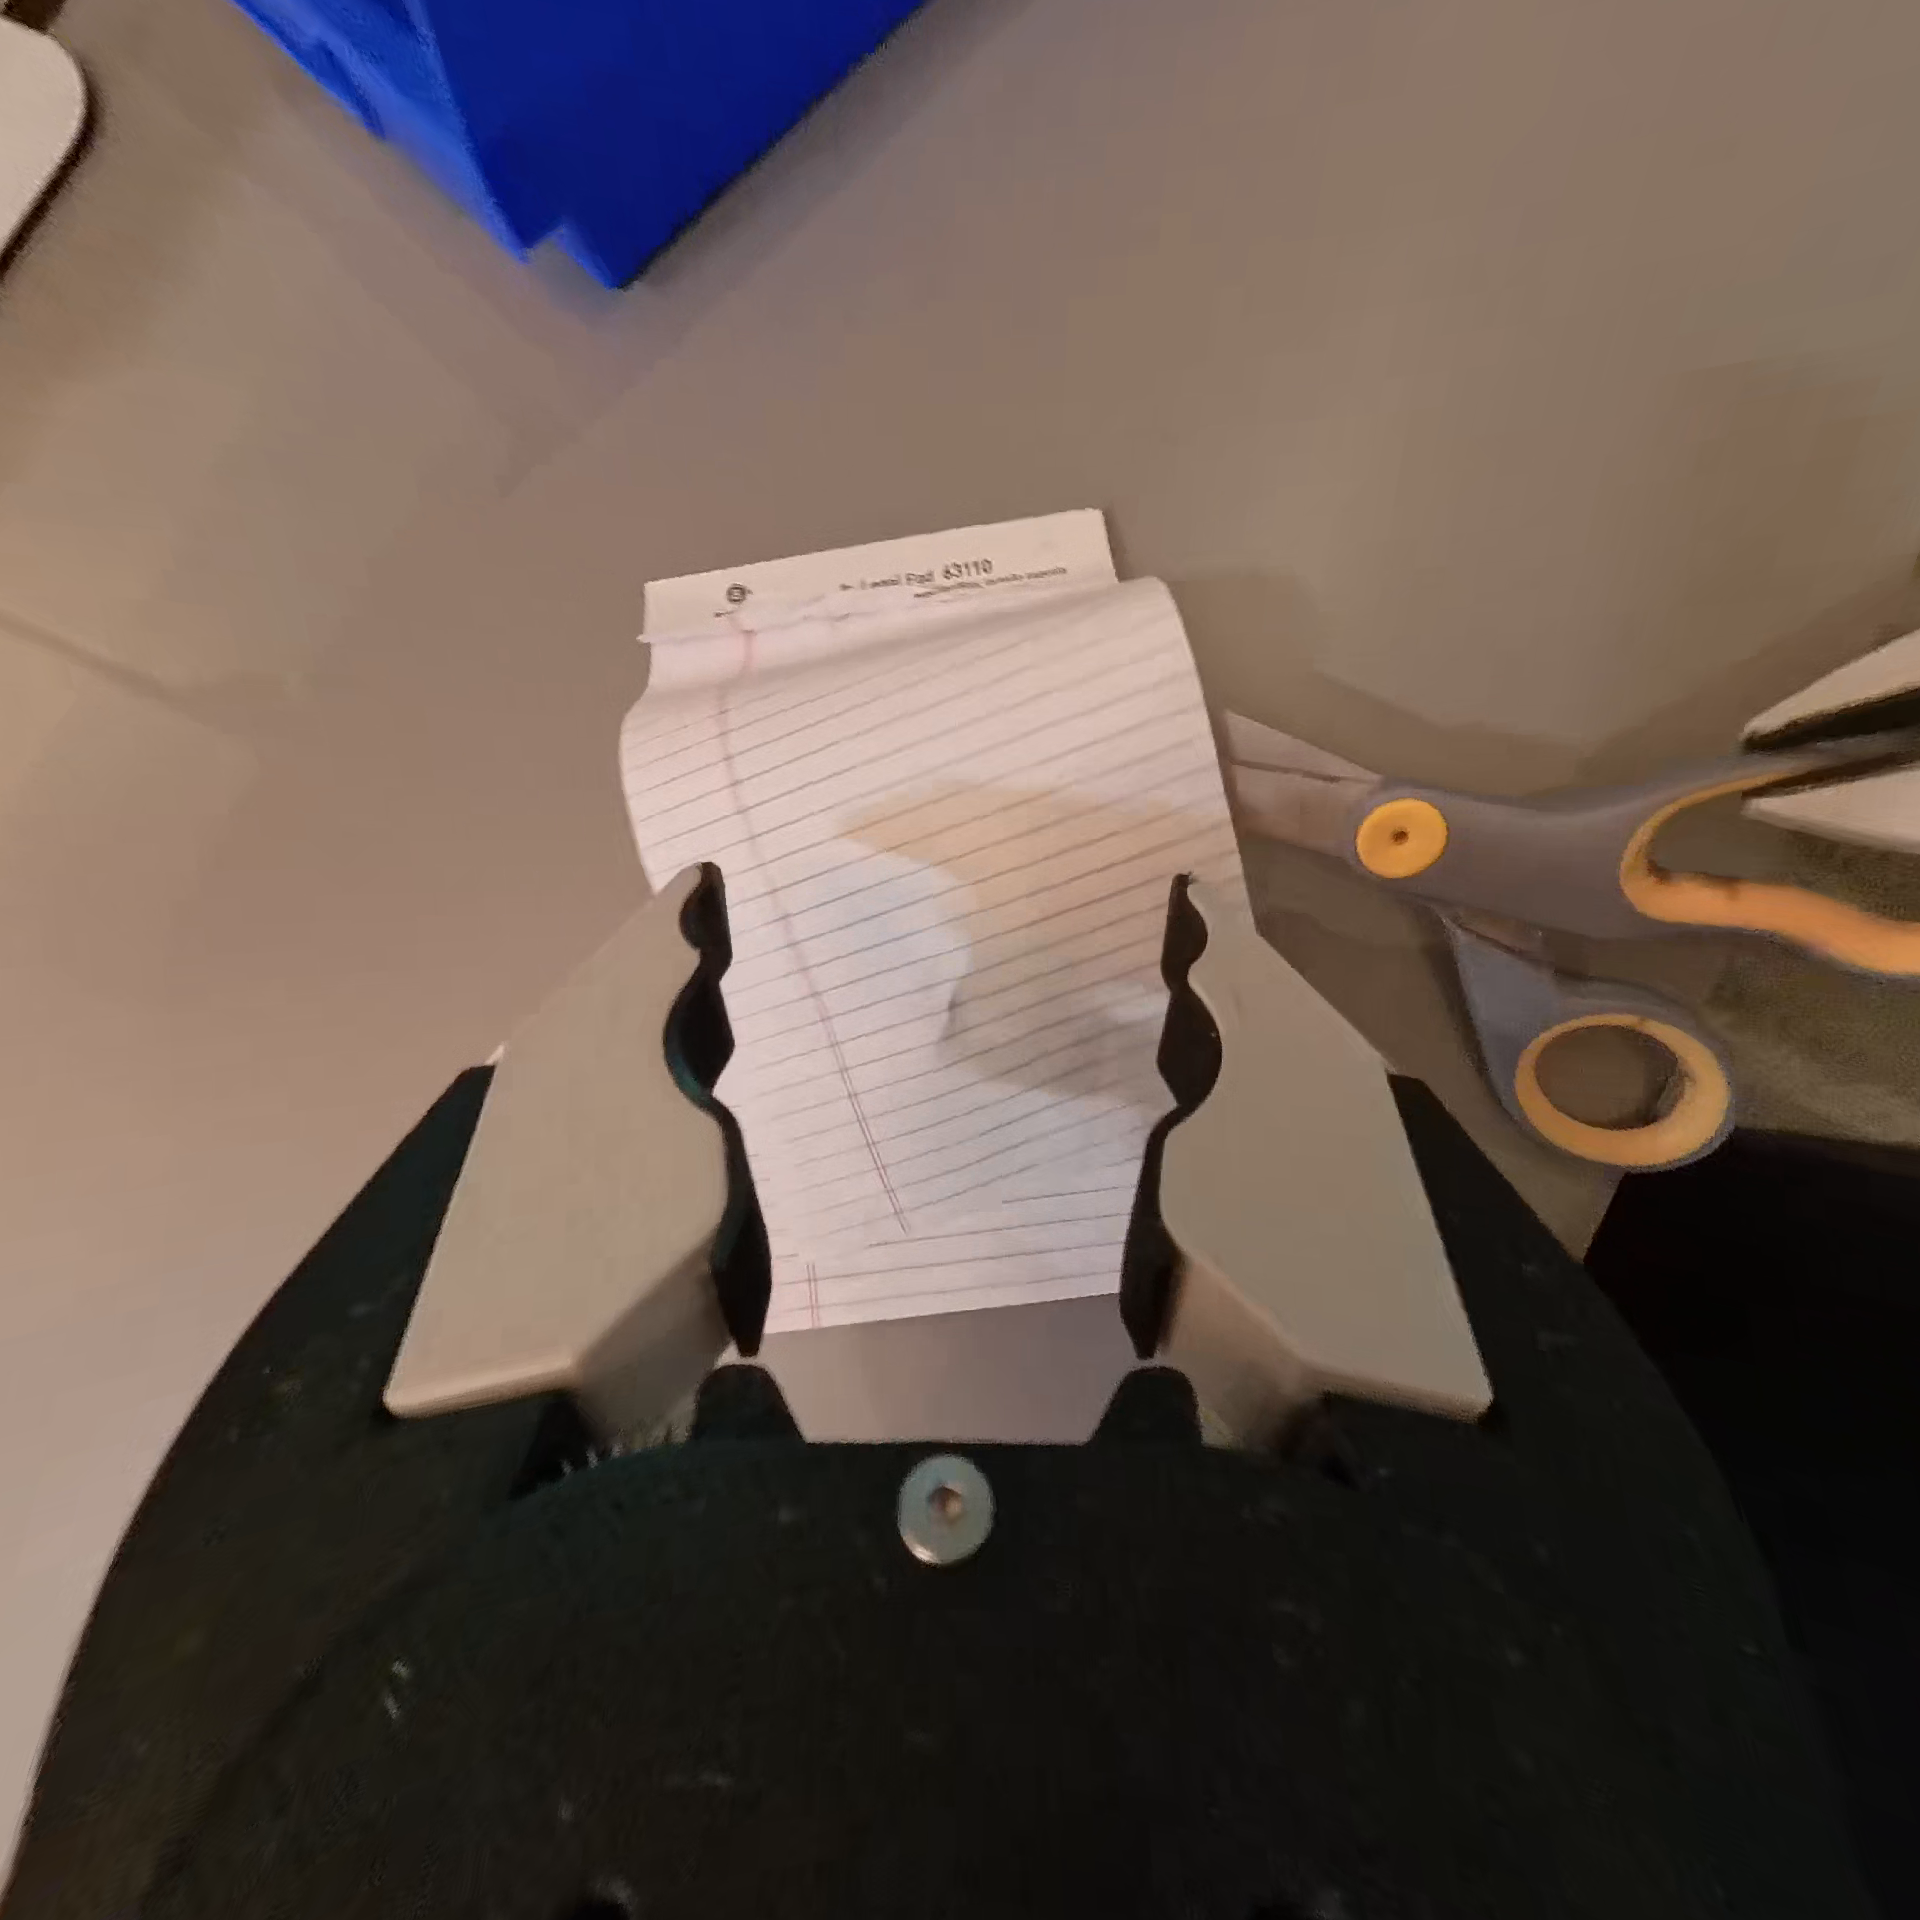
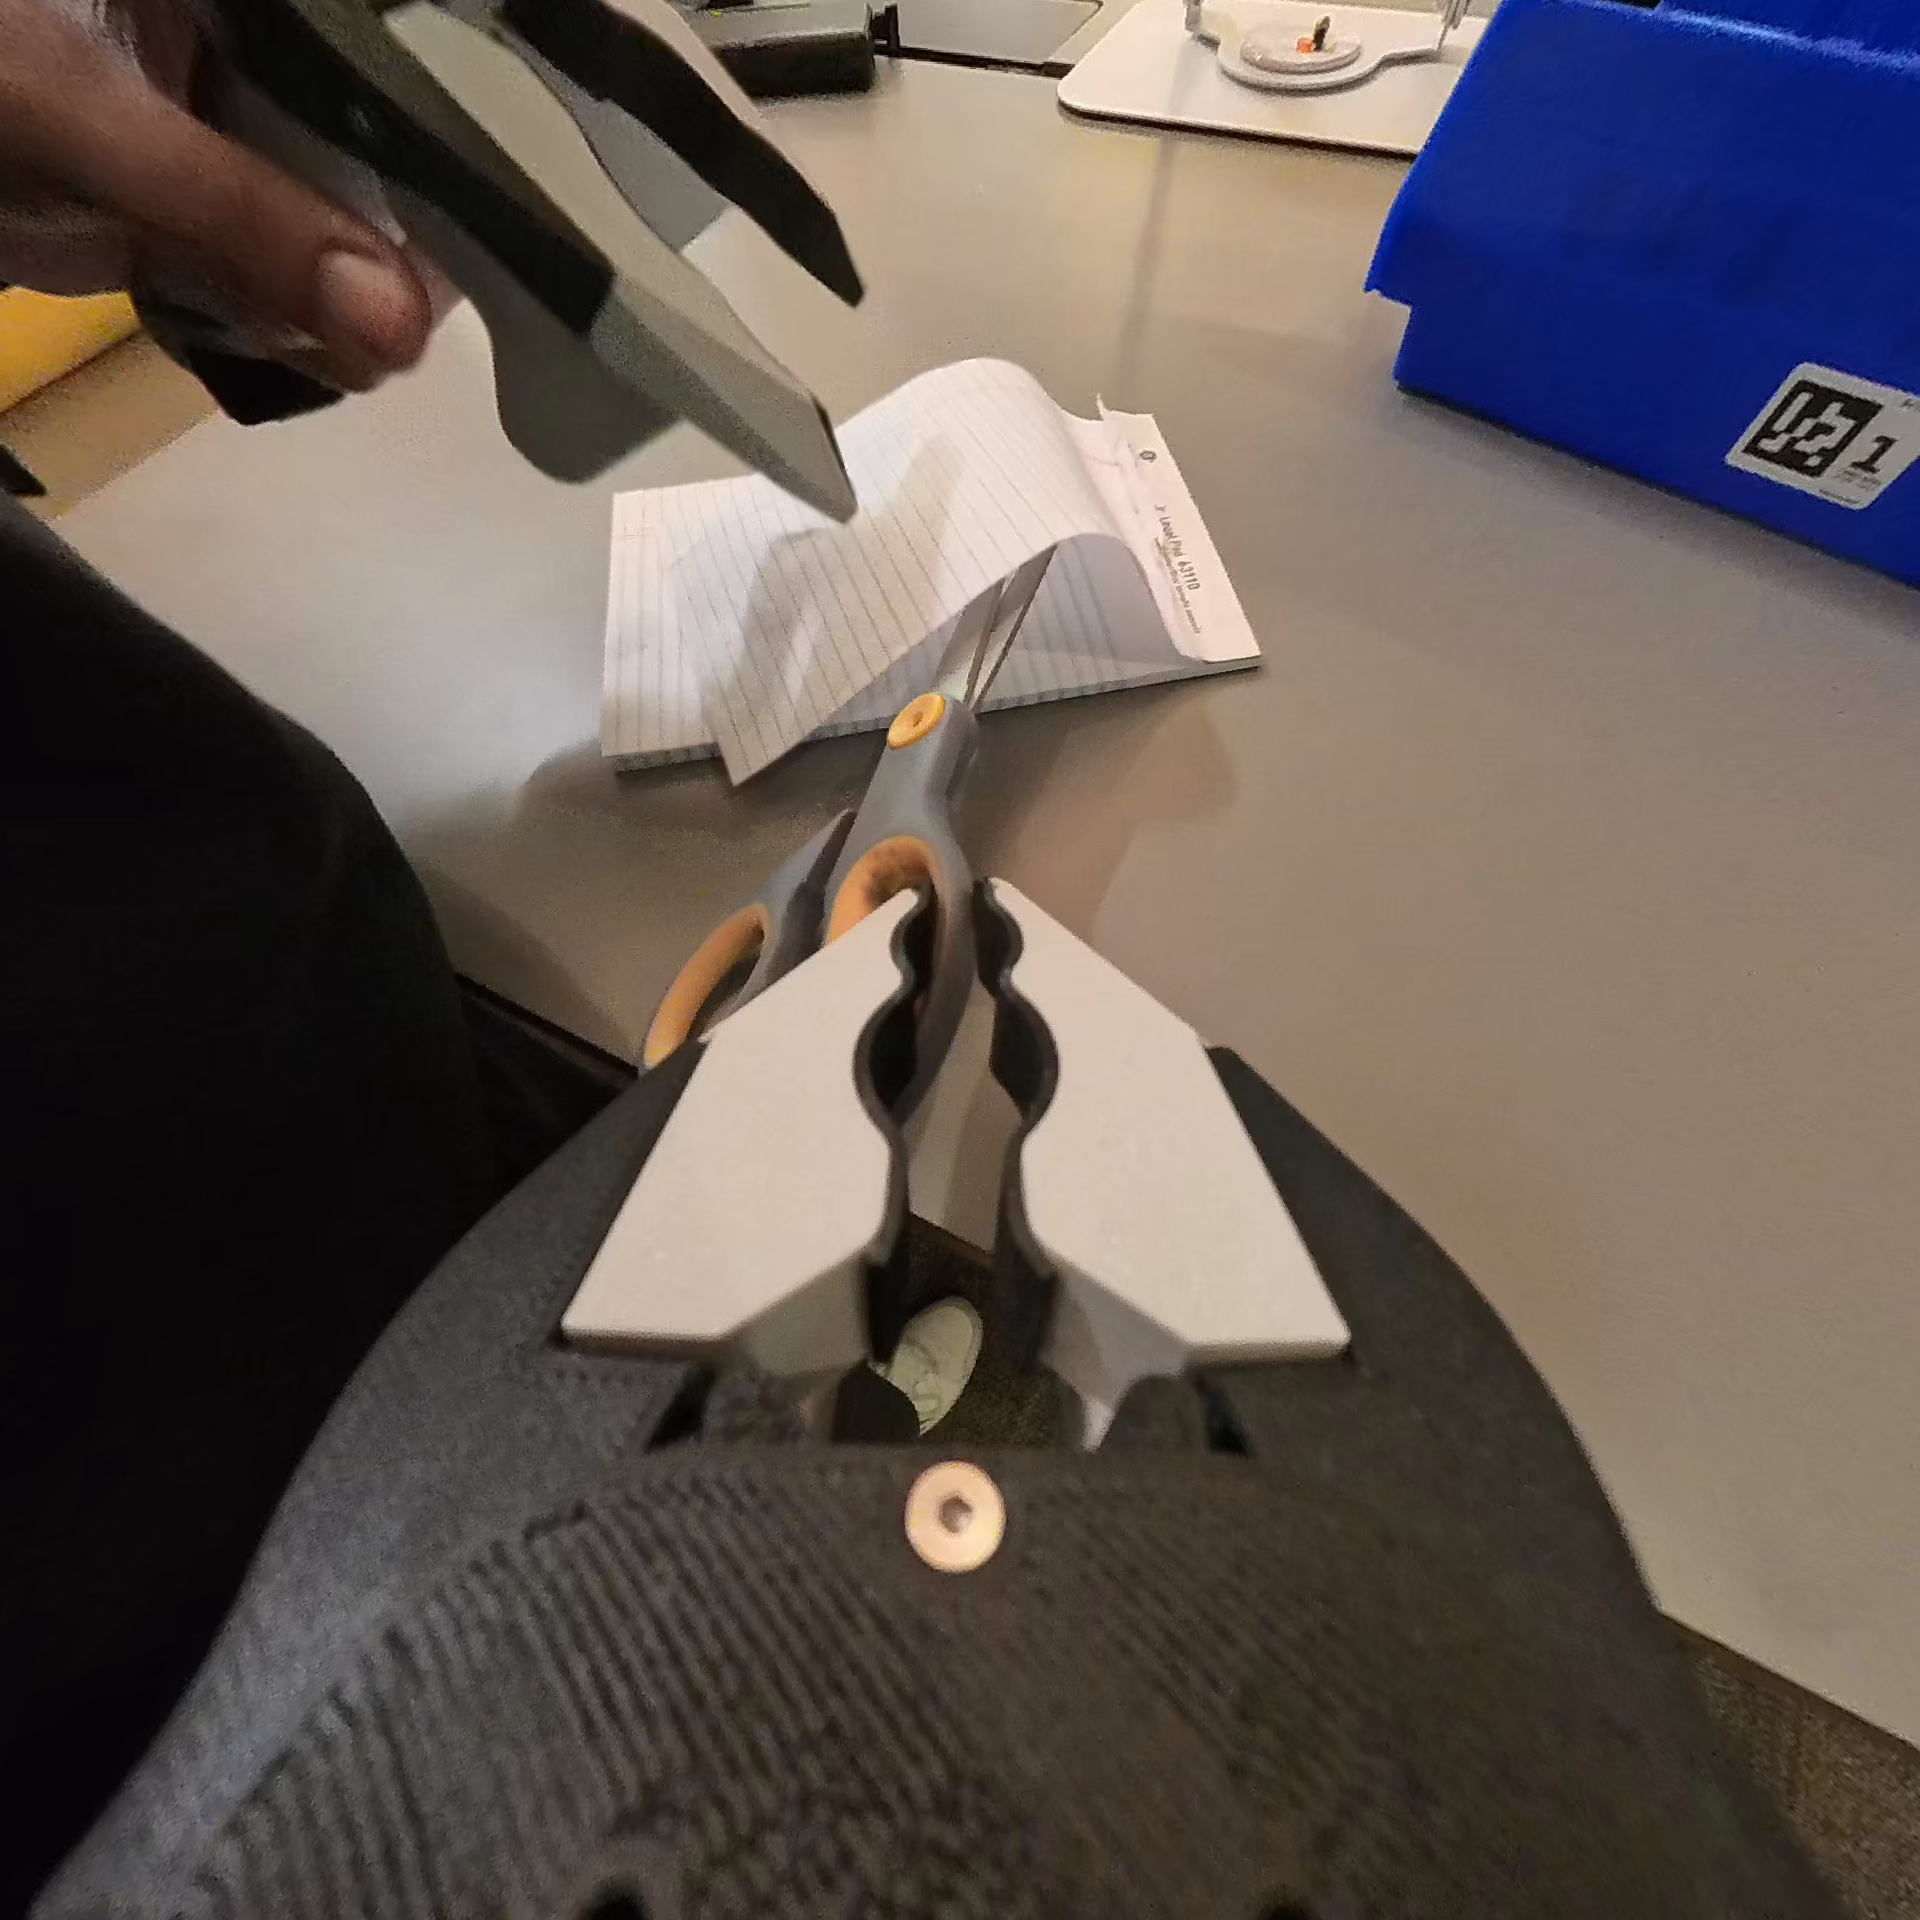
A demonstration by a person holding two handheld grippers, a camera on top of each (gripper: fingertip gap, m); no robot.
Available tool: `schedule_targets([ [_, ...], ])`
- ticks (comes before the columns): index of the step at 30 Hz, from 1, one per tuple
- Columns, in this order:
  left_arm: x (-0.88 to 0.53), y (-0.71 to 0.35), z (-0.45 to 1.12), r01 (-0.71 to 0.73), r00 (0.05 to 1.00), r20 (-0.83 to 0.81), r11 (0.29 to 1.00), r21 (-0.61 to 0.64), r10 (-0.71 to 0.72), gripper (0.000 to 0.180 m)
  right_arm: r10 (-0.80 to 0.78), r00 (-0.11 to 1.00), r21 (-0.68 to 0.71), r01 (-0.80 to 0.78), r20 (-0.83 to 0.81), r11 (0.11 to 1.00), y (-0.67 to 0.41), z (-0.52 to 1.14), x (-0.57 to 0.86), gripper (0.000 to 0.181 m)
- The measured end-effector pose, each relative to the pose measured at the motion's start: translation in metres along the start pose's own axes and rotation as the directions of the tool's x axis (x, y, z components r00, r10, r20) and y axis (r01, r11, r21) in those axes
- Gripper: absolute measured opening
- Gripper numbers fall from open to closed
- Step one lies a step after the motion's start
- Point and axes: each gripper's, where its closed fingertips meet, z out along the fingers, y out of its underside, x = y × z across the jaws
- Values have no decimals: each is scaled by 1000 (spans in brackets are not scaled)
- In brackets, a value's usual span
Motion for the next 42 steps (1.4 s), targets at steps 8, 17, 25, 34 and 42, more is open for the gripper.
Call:
schedule_targets([
  [8, -22, 10, -18, 32, 999, -9, 997, 77, -31, 87, -8, 1000, 18, 8, 15, 1000, -7, -1, 2, 6],
  [17, -43, 19, 3, 575, 770, -352, 817, 25, -531, 92, -26, 999, 43, 24, 42, 999, -15, -1, -1, 6],
  [25, -13, 6, 1, 653, 488, -652, 738, -167, -580, 23, -25, 999, 47, 23, 42, 999, -17, -4, 0, 6],
  [34, -37, -14, -22, 762, 266, -782, 620, -187, -563, 0, 23, 999, 17, -23, 37, 1000, 0, -21, 13, 5],
  [42, -54, -19, -25, 804, 200, -798, 561, -198, -568, 0, 67, 996, 8, -68, 57, 998, 11, -27, 17, 5],
])
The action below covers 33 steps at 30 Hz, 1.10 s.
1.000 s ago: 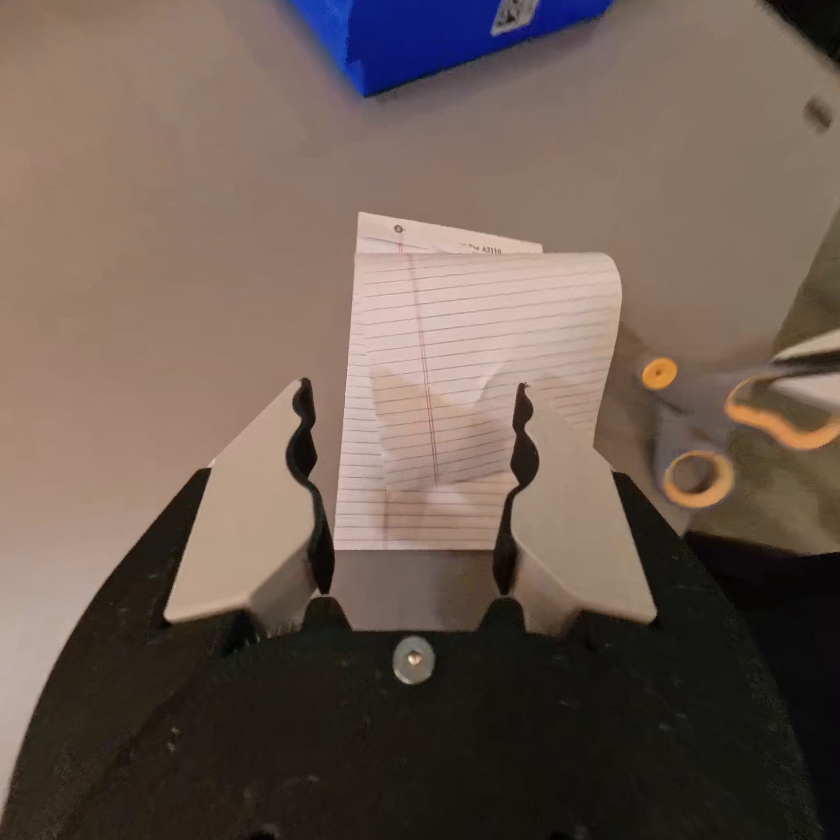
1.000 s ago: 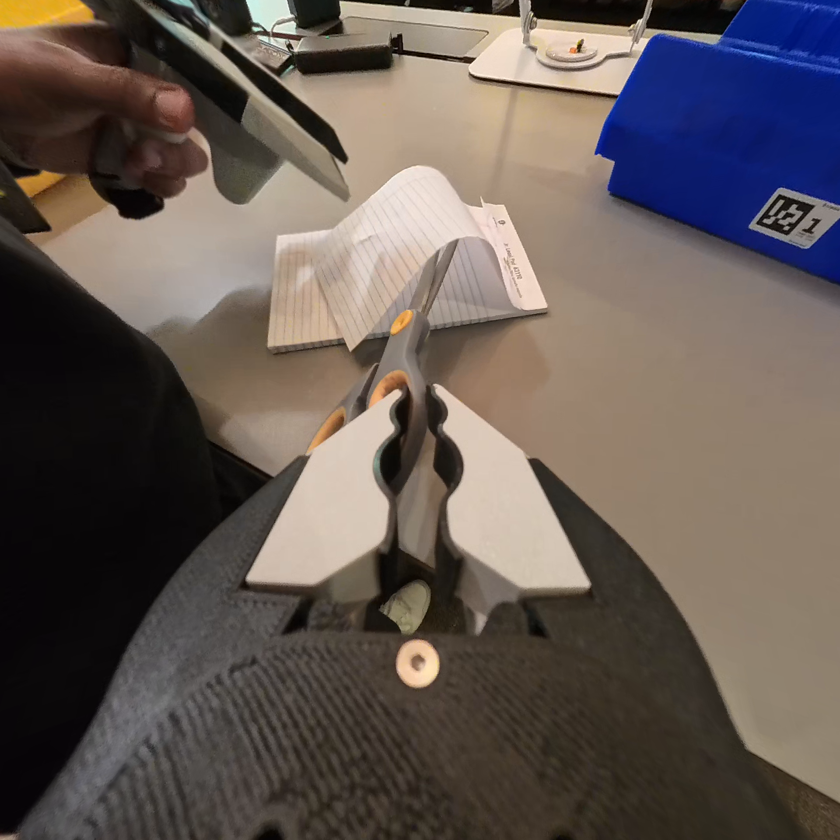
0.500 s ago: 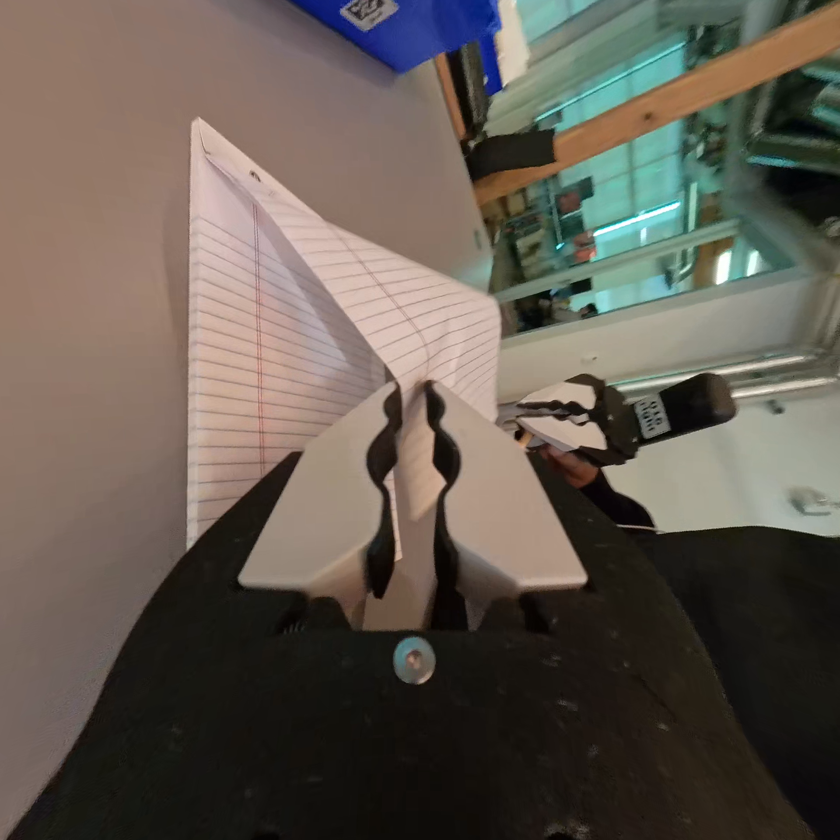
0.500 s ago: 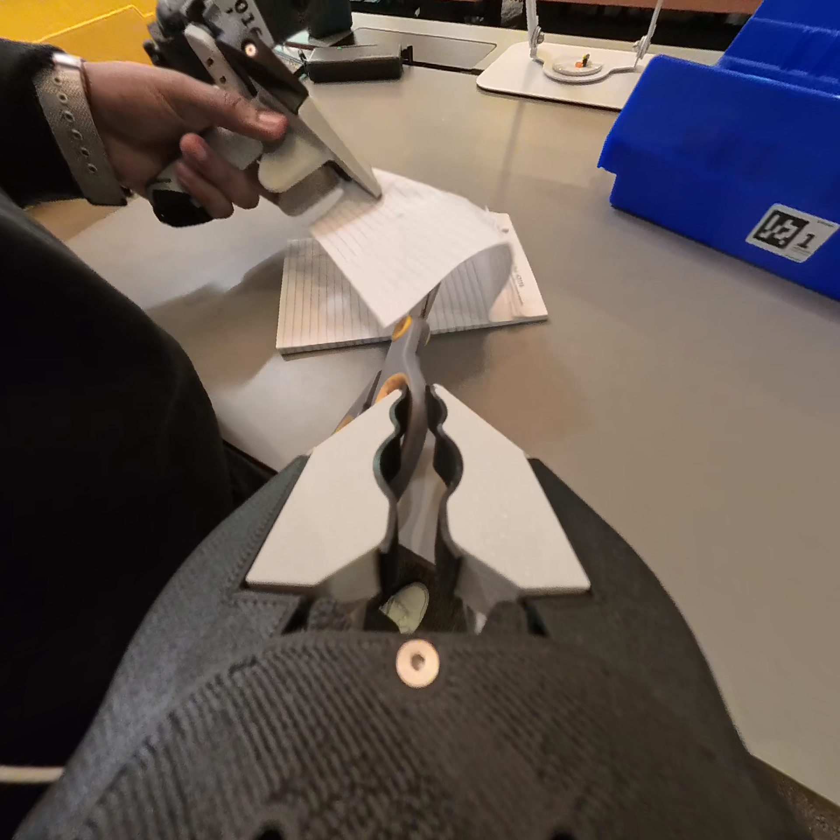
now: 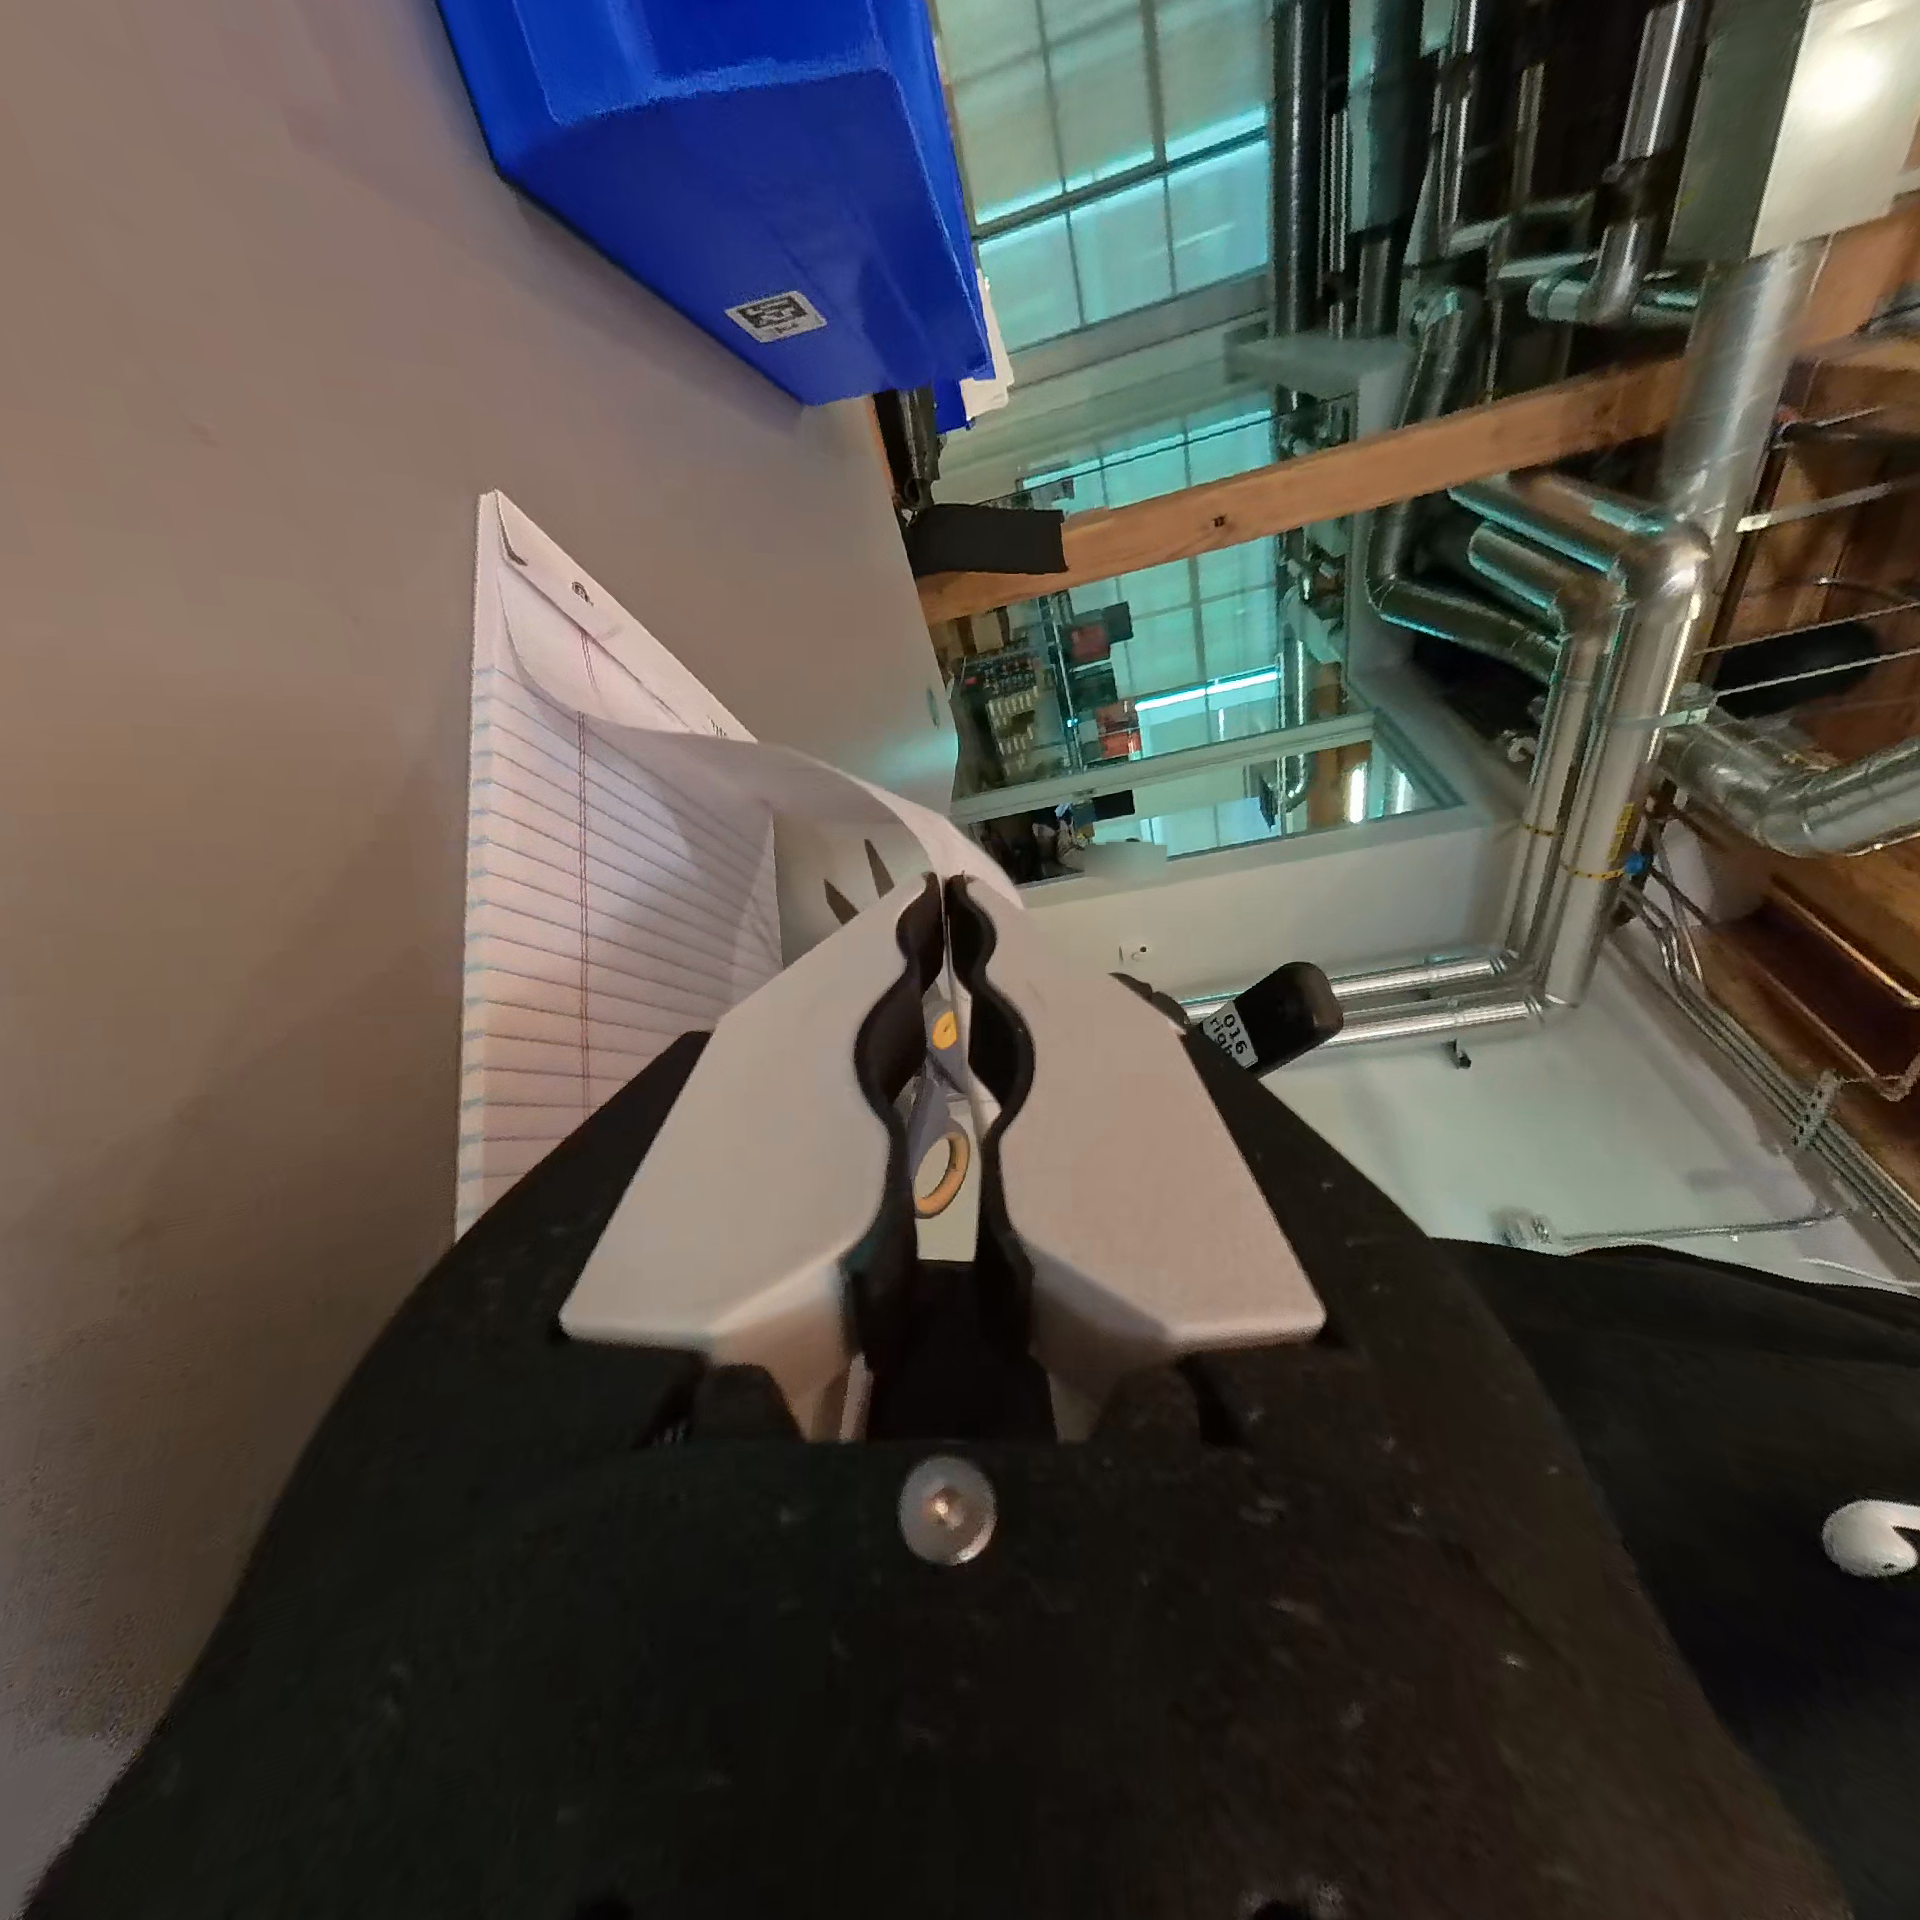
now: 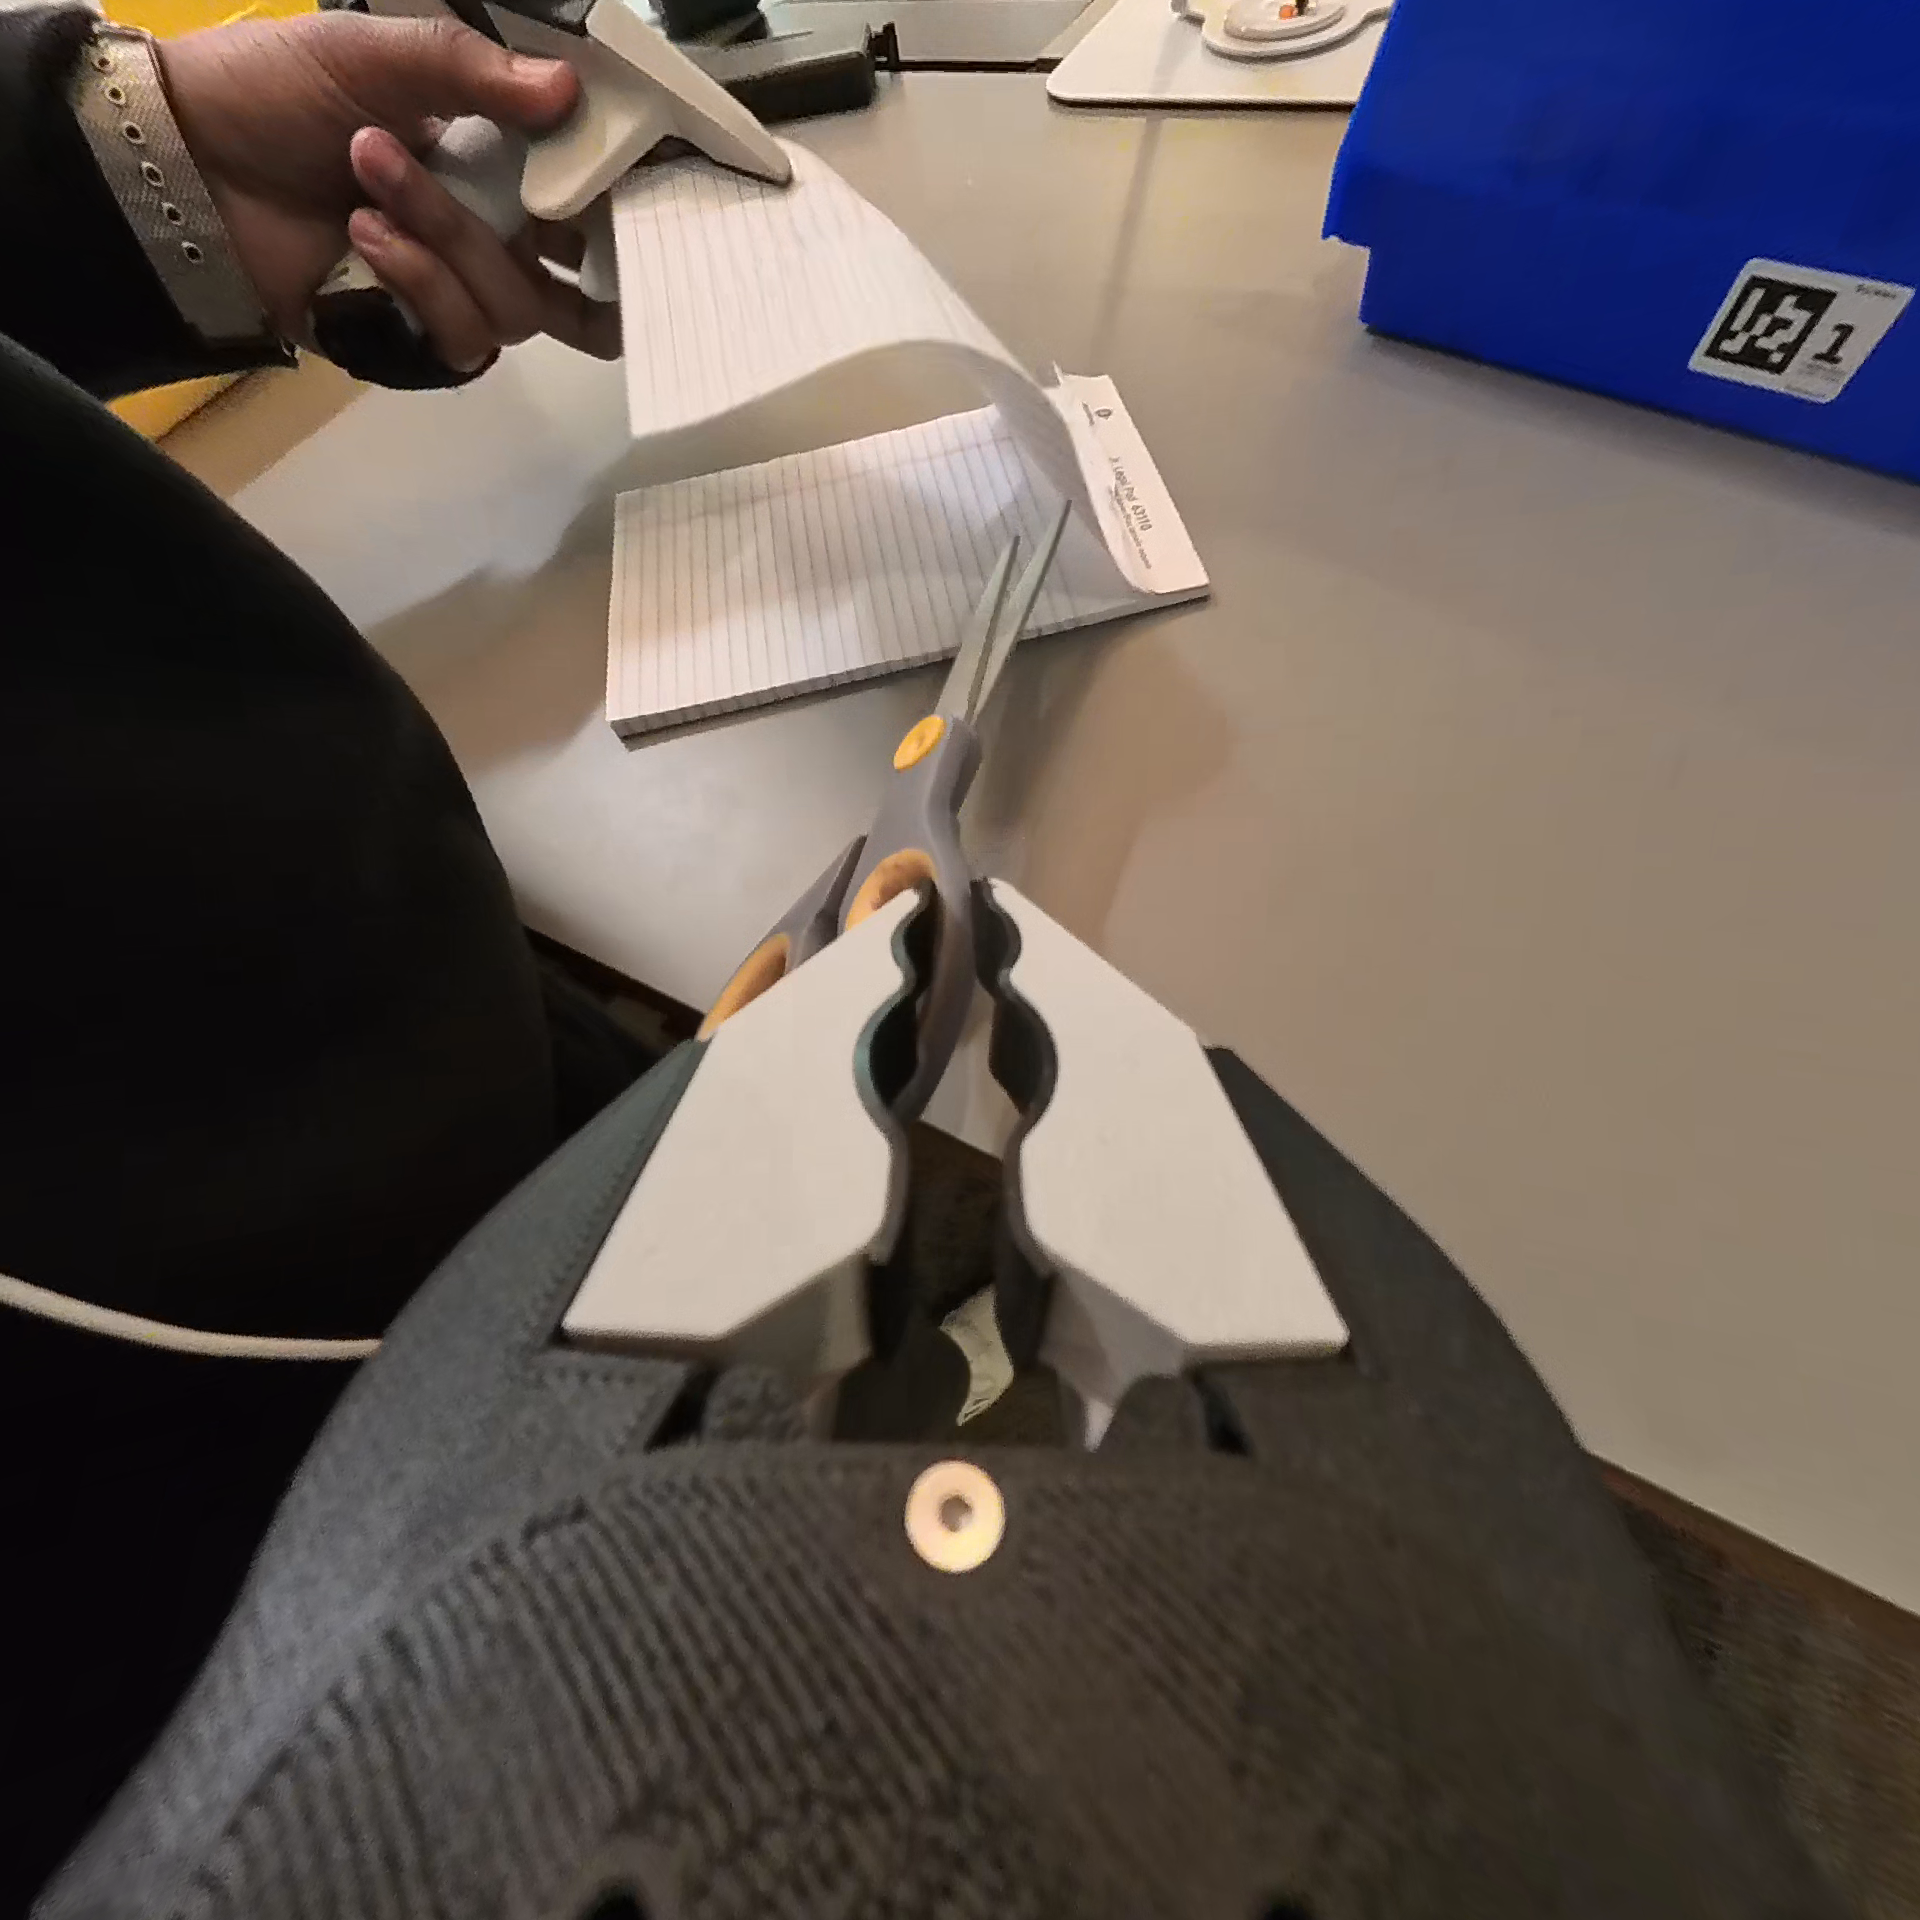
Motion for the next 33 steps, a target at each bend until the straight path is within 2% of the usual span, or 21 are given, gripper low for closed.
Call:
schedule_targets([
  [20, -8, -3, -5, 29, 999, 20, 1000, 12, -29, 0, 22, 999, -7, -22, 42, 1000, -1, 2, 20, 5],
  [33, -31, 0, -3, 52, 990, 127, 994, 95, -64, 0, -3, 974, -88, 23, 227, 996, -23, 41, 59, 4],
])
